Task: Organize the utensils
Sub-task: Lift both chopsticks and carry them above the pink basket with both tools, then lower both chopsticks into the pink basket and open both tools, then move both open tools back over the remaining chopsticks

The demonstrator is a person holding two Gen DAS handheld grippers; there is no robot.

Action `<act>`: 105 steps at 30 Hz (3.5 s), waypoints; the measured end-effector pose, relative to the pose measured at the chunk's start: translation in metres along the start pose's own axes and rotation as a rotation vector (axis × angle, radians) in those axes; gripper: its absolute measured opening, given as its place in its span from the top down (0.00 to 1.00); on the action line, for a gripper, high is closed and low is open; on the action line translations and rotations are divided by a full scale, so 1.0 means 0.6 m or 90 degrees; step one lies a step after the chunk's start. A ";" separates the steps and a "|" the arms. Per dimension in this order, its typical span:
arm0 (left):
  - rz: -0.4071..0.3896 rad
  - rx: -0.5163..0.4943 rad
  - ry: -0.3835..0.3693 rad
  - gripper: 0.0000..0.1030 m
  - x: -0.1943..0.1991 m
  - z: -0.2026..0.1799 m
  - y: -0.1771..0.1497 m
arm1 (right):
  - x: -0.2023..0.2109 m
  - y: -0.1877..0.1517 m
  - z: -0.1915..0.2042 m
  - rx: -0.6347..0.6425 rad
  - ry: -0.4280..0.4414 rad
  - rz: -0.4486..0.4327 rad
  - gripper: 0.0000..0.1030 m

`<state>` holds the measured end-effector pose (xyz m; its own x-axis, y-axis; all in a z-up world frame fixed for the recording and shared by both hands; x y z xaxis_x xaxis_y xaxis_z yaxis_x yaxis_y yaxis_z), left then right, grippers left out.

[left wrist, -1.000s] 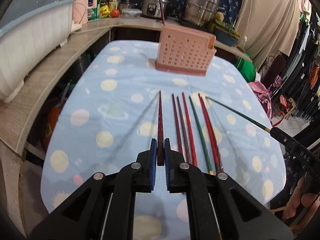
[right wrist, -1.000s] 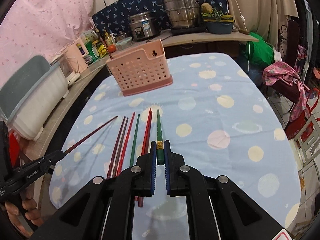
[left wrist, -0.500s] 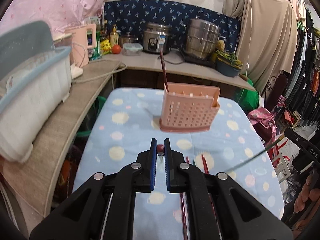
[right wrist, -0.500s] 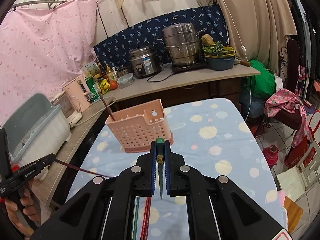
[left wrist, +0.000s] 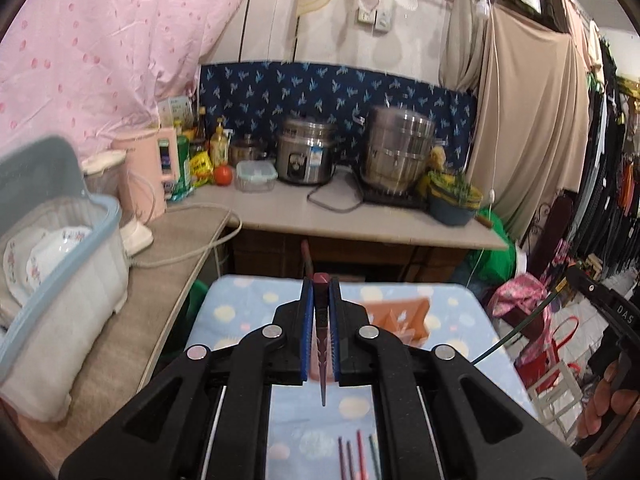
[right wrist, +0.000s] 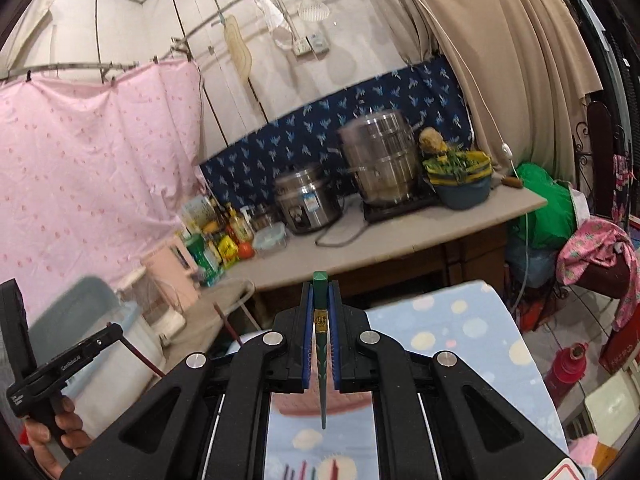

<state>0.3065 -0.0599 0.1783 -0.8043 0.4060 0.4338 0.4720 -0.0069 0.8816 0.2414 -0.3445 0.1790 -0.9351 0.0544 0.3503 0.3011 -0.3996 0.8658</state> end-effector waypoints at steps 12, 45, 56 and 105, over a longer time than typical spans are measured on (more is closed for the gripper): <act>-0.076 0.014 0.002 0.93 -0.073 -0.017 0.097 | -0.098 0.071 0.048 -0.007 0.023 -0.042 0.93; 0.034 0.016 0.039 0.54 -0.175 0.009 -0.016 | -0.196 -0.067 0.043 0.026 0.002 0.069 0.68; 0.020 -0.008 0.051 0.49 -0.111 -0.012 -0.025 | -0.120 -0.079 0.049 0.034 0.008 0.065 0.63; 0.265 0.014 0.071 0.47 0.065 0.021 -0.523 | 0.140 -0.630 -0.026 0.149 -0.077 0.372 0.60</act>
<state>0.1319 -0.0304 -0.0836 -0.5776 0.2720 0.7697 0.7705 -0.1297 0.6241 0.0461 -0.2035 -0.1244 -0.5814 -0.0041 0.8136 0.8000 -0.1849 0.5708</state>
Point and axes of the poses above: each gripper's, at about its wrist camera, not at the fingertips, and x roughly against the way its jaws point, z to its left, y to its top, the point moved 8 cm from there along -x, roughly the way its jaws point, and after that the axes turned 5 degrees about -y, right-handed, at the moved point
